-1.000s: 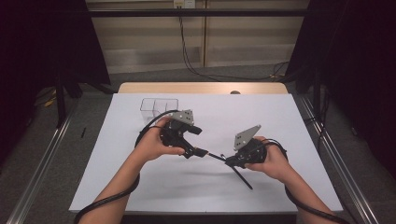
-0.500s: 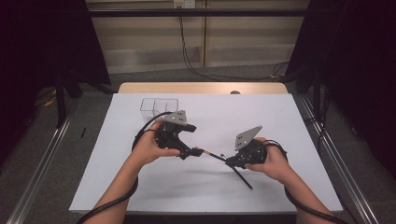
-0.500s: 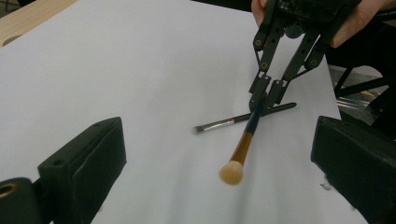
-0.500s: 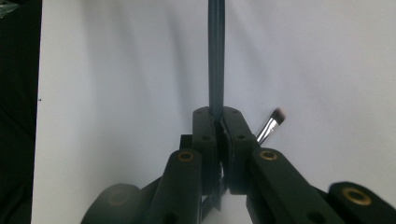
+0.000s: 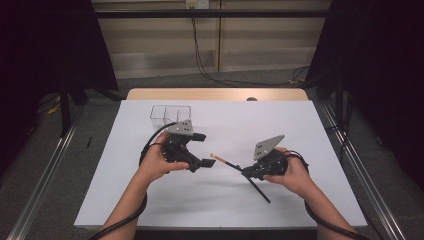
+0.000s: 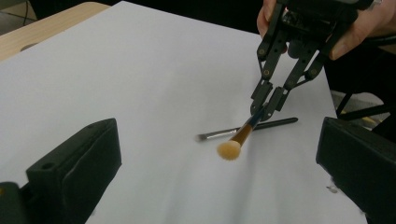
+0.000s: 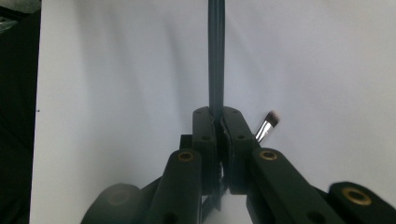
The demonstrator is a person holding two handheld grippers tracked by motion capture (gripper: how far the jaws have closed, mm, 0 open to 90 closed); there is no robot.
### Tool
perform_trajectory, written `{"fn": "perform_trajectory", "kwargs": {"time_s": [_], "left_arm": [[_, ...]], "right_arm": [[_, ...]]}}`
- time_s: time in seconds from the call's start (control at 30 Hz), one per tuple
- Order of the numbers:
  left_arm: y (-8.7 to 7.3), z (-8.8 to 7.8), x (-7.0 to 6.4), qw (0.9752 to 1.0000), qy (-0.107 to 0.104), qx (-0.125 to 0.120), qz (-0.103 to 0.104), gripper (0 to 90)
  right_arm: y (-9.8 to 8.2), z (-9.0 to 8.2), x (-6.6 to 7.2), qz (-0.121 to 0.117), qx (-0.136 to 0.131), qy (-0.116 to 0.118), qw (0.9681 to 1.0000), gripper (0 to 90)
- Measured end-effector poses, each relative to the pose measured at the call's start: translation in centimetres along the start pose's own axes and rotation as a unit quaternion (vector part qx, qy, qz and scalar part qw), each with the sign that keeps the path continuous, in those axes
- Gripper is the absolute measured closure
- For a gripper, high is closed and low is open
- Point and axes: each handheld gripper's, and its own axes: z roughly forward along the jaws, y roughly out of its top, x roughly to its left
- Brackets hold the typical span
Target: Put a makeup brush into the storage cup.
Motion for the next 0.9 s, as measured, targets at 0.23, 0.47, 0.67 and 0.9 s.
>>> {"fn": "perform_trajectory", "kwargs": {"time_s": [0.23, 0.47, 0.67, 0.9], "left_arm": [[-0.23, -0.13, -0.14, 0.9996, 0.003, -0.026, -0.008, 0.0], [-0.59, -0.19, -0.22, 0.999, 0.006, -0.043, -0.014, 0.0], [-0.83, -0.05, -0.09, 0.9981, 0.007, -0.054, -0.029, 0.0], [-0.95, -0.04, -0.06, 0.997, 0.004, -0.067, -0.038, 0.0]], "right_arm": [[-0.04, 0.0, 0.03, 0.015, -0.023, -0.005, 0.9996, 85.5], [-0.15, -0.08, 0.06, 0.032, -0.055, -0.009, 0.9979, 85.6], [0.08, 0.14, 0.19, 0.04, -0.078, -0.01, 0.9961, 85.6], [0.3, 0.25, 0.25, 0.051, -0.11, -0.019, 0.9924, 85.6]]}}
